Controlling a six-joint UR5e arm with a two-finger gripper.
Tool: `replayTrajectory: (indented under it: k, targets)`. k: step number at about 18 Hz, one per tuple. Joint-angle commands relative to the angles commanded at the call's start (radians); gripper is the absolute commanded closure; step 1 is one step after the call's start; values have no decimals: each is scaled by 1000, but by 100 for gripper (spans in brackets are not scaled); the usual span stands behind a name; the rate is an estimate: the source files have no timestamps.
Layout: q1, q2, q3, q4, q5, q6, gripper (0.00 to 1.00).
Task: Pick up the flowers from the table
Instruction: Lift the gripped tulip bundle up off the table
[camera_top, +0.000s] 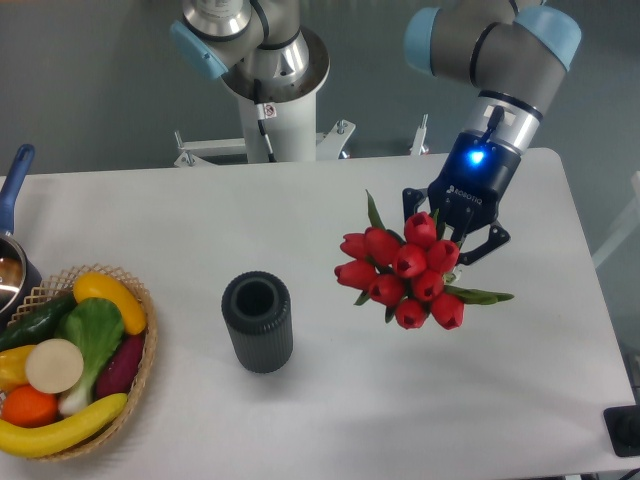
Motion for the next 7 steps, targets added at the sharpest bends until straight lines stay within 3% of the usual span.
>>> replayTrajectory:
  k: [7]
  targets:
    - [2,3,-3,0,-17,-2,72]
